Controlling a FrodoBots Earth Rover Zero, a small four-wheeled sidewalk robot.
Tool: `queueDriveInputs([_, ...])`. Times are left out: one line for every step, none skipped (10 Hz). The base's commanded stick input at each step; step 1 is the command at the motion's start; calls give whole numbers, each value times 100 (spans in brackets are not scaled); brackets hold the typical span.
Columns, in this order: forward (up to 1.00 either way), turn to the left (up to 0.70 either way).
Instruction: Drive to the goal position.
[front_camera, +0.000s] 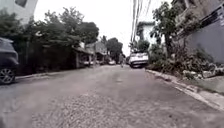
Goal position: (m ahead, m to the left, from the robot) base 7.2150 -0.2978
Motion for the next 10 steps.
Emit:
queueDriveInputs([100,0])
queueDriveInputs([100,0])
queueDriveInputs([100,0])
queueDriveInputs([100,0])
queueDriveInputs([100,0])
queueDriveInputs([100,0])
queueDriveInputs([100,0])
queueDriveInputs([100,0])
queueDriveInputs([100,0])
queueDriveInputs([100,0])
